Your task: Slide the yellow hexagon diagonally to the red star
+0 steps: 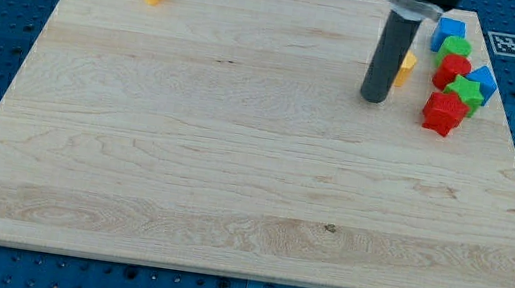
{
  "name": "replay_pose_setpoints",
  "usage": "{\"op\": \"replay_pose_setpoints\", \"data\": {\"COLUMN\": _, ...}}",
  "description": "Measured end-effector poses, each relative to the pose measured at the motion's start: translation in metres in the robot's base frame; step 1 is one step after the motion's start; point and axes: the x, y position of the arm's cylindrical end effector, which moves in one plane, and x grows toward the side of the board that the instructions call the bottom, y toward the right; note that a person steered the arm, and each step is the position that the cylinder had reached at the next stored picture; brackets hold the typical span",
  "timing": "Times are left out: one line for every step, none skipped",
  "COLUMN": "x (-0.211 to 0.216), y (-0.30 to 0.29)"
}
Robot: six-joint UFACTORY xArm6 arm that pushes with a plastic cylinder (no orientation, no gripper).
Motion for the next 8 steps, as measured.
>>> {"op": "replay_pose_setpoints", "data": {"x": -0.046, "y": 0.0}}
{"op": "replay_pose_setpoints", "data": {"x": -0.097, "y": -0.01}}
{"op": "replay_pose_setpoints", "data": {"x": -0.1, "y": -0.024}}
{"op": "replay_pose_setpoints", "data": {"x": -0.106, "y": 0.003}}
{"op": "replay_pose_setpoints", "data": {"x": -0.09, "y": 0.038}}
{"op": "replay_pose_setpoints", "data": {"x": -0.053, "y": 0.048}}
{"op": "replay_pose_setpoints", "data": {"x": -0.008, "y": 0.034}}
{"op": "replay_pose_setpoints", "data": {"x": 0.019, "y": 0.02}}
